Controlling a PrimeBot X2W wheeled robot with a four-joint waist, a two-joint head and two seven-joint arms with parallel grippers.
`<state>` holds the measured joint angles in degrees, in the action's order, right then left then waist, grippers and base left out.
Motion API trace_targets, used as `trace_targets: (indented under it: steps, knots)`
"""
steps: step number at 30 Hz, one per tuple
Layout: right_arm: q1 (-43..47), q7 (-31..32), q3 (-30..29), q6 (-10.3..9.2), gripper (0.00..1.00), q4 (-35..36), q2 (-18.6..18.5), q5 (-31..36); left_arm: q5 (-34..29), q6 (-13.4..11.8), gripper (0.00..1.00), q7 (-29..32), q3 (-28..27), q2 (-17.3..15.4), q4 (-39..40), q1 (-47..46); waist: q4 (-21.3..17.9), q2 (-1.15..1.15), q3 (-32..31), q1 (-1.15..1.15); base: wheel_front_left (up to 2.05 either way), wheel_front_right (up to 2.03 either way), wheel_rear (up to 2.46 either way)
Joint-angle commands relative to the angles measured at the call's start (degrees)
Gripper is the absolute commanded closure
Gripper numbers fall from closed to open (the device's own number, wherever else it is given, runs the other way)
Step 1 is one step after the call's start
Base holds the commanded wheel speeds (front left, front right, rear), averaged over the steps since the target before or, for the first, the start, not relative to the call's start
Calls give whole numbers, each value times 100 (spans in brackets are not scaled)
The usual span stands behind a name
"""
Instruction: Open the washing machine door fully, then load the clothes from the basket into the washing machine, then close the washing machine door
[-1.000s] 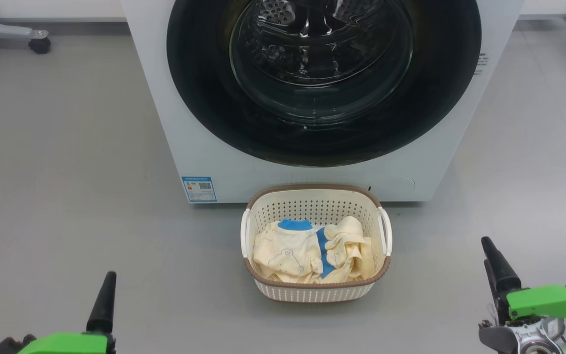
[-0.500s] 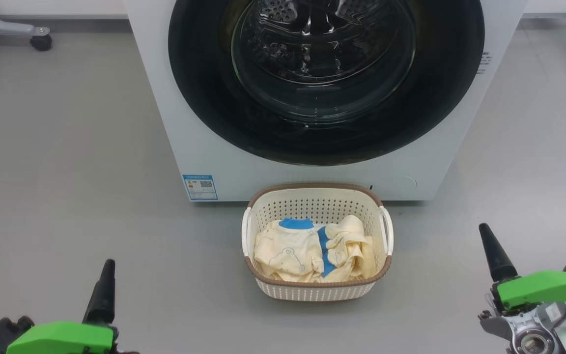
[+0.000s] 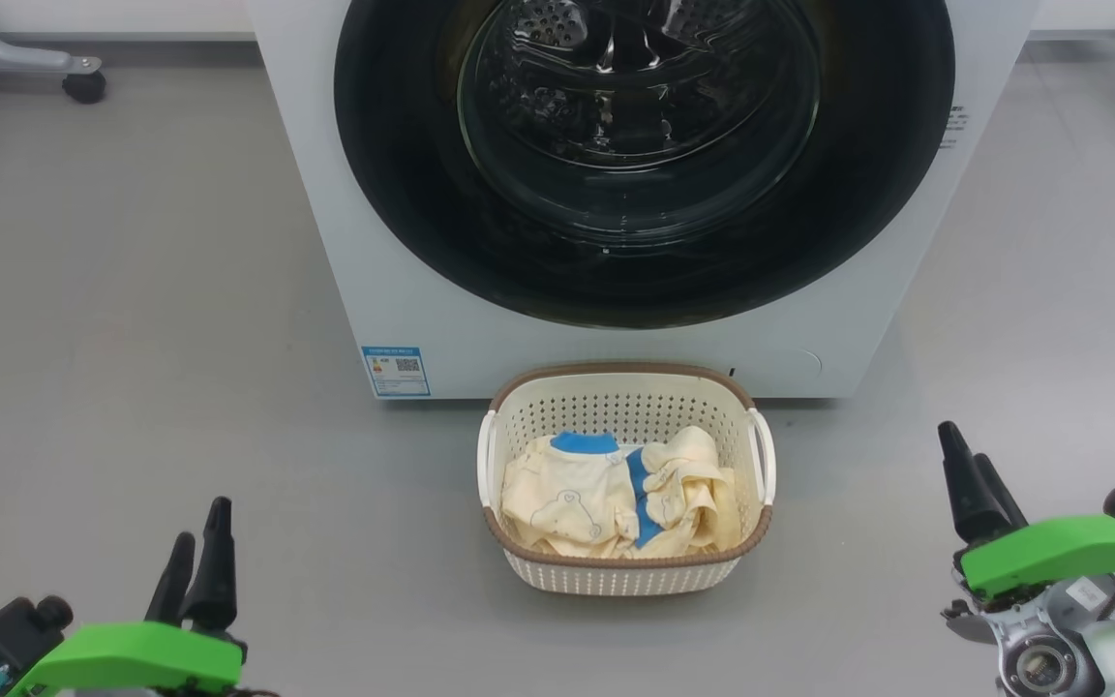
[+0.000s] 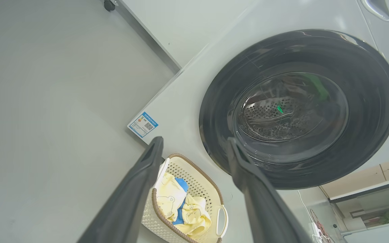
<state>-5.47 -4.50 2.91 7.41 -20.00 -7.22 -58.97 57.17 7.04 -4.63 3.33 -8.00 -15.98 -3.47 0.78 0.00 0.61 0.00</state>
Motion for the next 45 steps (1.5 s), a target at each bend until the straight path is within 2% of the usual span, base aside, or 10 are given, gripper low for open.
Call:
trace_targets:
  steps: [1, 45]
  knots:
    - [-390, -93, 96, 4, 0, 159, -179, 201, -220, 24, 0, -91, -105, -165, 183, -303, -1, 0, -8, 0, 0, 0, 0]
    - [-794, -819, 759, 7, 0, 169, -609, 2448, -2893, 40, 0, -809, 115, -561, 374, -516, -3, 0, -48, 0, 0, 0, 0]
